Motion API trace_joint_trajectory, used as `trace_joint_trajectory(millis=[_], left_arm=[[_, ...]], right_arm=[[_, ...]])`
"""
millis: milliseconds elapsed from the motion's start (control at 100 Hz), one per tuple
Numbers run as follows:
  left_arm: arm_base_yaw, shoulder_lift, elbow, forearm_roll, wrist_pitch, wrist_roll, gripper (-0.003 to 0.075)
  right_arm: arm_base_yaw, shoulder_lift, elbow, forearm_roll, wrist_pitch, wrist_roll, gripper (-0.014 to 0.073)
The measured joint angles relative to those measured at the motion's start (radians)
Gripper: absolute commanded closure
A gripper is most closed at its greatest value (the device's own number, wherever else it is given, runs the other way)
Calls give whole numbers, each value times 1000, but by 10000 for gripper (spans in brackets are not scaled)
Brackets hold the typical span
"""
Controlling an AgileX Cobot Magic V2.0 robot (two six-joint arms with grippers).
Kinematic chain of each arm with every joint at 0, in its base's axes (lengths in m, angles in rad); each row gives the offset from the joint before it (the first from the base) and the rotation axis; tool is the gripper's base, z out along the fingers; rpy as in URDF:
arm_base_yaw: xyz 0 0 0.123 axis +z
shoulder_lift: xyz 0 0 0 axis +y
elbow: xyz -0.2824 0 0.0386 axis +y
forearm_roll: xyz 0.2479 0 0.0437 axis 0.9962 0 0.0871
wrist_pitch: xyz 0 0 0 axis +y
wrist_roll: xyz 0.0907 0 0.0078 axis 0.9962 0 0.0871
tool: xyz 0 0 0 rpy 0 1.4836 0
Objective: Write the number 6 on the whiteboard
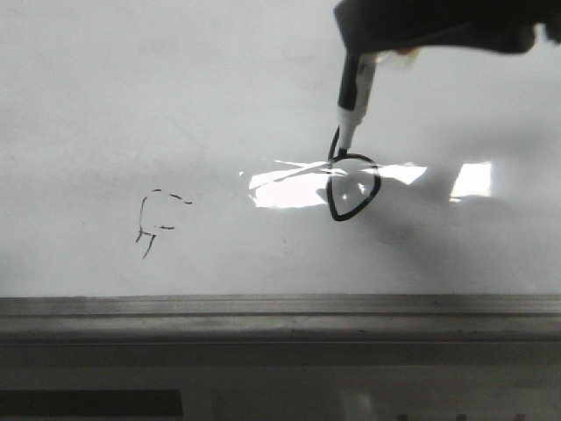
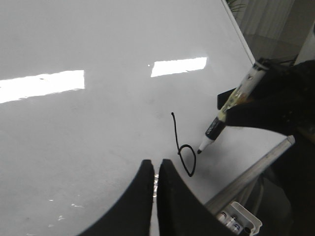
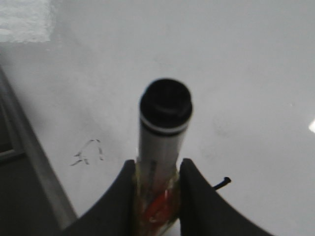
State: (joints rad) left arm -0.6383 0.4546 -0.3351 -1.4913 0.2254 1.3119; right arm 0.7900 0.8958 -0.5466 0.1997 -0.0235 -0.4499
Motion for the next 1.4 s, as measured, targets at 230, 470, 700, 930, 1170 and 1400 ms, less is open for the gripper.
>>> trace_joint_trajectory(millis=[230, 470, 700, 930, 1170, 1400], left_arm=[[0, 111, -27, 105, 185, 0, 344], [0, 377, -173, 126, 437, 168, 281], [0, 549, -248, -15, 563, 403, 281], [0, 614, -251, -151, 647, 513, 284], [0, 633, -252, -181, 651, 519, 486], [0, 635, -252, -181, 667, 521, 664]], right_arm=[[21, -145, -153, 28, 400, -1, 636], [49, -125, -181, 157, 485, -66, 636], [176, -100, -183, 195, 443, -105, 636], [220, -69, -183, 205, 362, -109, 637], [220, -33, -183, 205, 351, -109, 638], [220, -33, -183, 205, 336, -111, 638]])
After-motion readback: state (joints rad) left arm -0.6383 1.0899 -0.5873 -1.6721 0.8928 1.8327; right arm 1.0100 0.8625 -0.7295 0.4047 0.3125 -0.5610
